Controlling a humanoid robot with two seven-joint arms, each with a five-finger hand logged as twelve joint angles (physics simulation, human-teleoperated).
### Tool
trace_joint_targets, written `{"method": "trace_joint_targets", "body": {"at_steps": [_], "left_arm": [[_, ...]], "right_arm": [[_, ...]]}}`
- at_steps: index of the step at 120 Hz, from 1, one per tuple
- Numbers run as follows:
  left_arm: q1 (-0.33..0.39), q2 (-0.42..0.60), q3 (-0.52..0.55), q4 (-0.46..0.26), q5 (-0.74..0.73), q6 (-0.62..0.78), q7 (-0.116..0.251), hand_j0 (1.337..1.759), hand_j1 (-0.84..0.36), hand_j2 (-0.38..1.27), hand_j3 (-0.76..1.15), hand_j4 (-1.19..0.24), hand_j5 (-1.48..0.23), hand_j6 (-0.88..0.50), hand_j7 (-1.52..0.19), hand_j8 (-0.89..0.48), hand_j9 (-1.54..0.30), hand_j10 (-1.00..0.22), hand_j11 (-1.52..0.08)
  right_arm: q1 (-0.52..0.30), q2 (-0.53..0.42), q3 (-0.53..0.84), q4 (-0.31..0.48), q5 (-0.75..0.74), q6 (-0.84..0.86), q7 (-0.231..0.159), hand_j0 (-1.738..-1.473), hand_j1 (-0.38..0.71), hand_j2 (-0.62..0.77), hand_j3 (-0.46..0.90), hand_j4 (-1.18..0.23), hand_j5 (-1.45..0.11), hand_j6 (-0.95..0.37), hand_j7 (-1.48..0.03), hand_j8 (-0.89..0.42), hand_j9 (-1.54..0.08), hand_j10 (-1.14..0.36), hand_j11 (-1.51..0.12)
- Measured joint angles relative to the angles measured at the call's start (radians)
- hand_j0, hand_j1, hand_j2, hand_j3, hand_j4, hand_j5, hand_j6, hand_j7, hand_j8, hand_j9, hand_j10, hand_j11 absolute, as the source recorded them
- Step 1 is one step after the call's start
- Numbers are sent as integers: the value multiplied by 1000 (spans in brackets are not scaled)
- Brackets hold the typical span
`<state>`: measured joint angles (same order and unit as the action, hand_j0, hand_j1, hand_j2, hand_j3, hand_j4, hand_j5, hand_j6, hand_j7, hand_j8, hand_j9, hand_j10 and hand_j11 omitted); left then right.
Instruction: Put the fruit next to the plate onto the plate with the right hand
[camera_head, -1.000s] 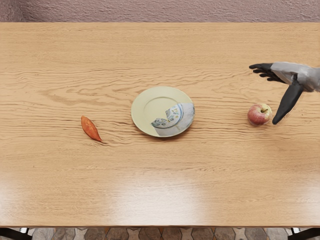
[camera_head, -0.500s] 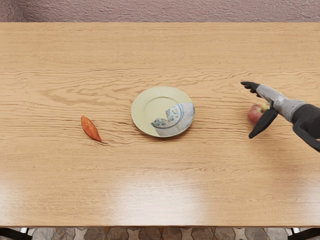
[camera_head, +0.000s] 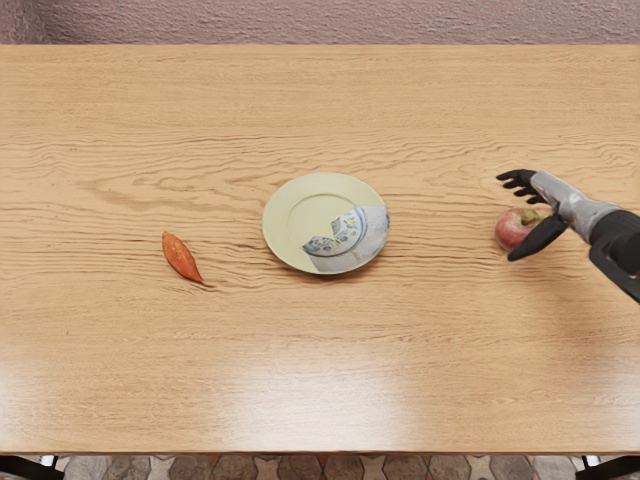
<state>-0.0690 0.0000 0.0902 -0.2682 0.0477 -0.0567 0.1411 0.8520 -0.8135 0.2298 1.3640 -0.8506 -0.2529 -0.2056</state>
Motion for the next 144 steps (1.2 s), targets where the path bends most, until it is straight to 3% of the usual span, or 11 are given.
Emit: {"method": "trace_joint_targets", "body": {"at_steps": [48,63,88,110,144], "left_arm": [[0,0,0,0,0,0,0,1658,349,0,0,0,0,0,0,0,0,0,0],[0,0,0,0,0,0,0,1658,349,0,0,0,0,0,0,0,0,0,0],[0,0,0,0,0,0,0,1658,349,0,0,0,0,0,0,0,0,0,0],[0,0,0,0,0,0,0,1658,349,0,0,0,0,0,0,0,0,0,0],[0,0,0,0,0,1,0,1658,349,0,0,0,0,0,0,0,0,0,0]], "right_arm": [[-9,16,-5,-19,1,1,0,-1658,105,-71,0,-386,-497,-387,-497,-386,-497,-385,-497],[-12,27,-6,-18,-2,1,-2,-1658,136,-87,0,-432,-520,-423,-536,-364,-523,-355,-537],[-19,33,-3,-15,-4,7,-5,-1656,169,-89,0,-482,-567,-469,-592,-339,-573,-325,-598],[-17,25,4,3,1,12,-8,-1656,162,-1,0,-491,-624,-489,-628,-364,-622,-357,-635],[-11,34,45,79,4,26,-12,-1656,174,101,0,-533,-710,-540,-699,-352,-706,-345,-703]]}}
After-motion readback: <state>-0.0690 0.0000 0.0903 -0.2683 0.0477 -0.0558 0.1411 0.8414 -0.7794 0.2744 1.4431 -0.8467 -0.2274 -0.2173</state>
